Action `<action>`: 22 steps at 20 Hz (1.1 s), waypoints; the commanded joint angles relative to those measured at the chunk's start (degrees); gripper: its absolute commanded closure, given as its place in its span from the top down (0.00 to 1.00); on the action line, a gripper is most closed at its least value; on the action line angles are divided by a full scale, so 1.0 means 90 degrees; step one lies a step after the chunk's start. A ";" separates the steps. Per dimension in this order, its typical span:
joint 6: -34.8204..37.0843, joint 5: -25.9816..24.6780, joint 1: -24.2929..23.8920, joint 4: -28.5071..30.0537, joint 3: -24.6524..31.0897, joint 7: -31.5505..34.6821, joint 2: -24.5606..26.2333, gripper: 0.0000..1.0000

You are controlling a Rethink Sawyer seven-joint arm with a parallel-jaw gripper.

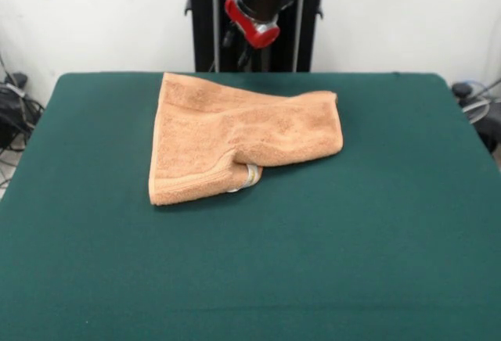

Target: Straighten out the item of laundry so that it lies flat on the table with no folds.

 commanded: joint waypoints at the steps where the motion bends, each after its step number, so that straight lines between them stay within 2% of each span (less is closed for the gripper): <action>1: 0.1018 -0.0169 0.0080 -0.0814 0.0587 0.0293 -0.0444 1.00; 12: 0.0427 -0.0584 -0.0322 -0.1280 0.1136 0.0348 -0.0165 1.00; 17: -0.0077 -0.1167 -0.0578 -0.1456 0.1350 0.0216 -0.0068 1.00; 22: -0.0019 -0.1416 -0.0736 -0.1577 0.1518 0.0307 -0.0076 1.00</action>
